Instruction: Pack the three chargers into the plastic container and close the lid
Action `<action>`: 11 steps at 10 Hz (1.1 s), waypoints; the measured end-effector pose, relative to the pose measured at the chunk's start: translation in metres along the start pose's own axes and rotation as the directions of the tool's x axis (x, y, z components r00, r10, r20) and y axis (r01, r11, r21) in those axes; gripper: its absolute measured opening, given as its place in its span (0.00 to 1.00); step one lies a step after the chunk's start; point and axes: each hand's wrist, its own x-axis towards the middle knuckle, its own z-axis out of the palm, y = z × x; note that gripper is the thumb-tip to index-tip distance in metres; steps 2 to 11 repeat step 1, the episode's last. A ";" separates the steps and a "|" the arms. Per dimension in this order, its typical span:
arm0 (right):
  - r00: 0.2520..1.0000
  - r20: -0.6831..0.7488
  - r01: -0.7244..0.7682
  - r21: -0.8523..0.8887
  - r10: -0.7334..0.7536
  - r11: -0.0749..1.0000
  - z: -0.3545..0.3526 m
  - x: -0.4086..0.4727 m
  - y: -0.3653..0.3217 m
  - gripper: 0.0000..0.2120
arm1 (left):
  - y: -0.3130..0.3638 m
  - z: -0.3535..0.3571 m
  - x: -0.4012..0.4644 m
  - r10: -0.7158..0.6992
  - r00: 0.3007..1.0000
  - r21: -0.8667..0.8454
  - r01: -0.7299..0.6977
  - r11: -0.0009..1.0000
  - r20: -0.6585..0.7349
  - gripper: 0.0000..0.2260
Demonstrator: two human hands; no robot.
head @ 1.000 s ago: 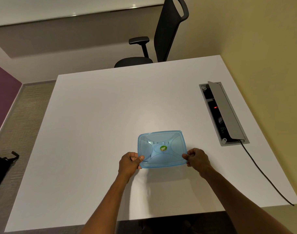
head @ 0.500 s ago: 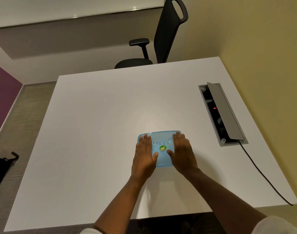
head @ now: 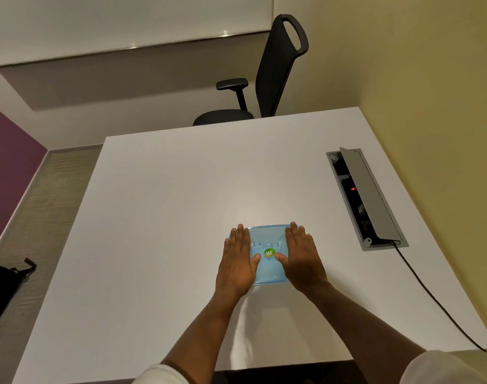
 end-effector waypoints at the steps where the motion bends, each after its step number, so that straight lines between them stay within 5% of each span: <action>1: 1.000 0.003 -0.017 0.038 0.016 0.999 -0.016 0.013 -0.003 0.36 | 0.008 -0.021 0.009 0.045 0.998 0.032 -0.044 0.999 -0.050 0.31; 11: 1.000 0.003 -0.017 0.038 0.016 0.999 -0.016 0.013 -0.003 0.36 | 0.008 -0.021 0.009 0.045 0.998 0.032 -0.044 0.999 -0.050 0.31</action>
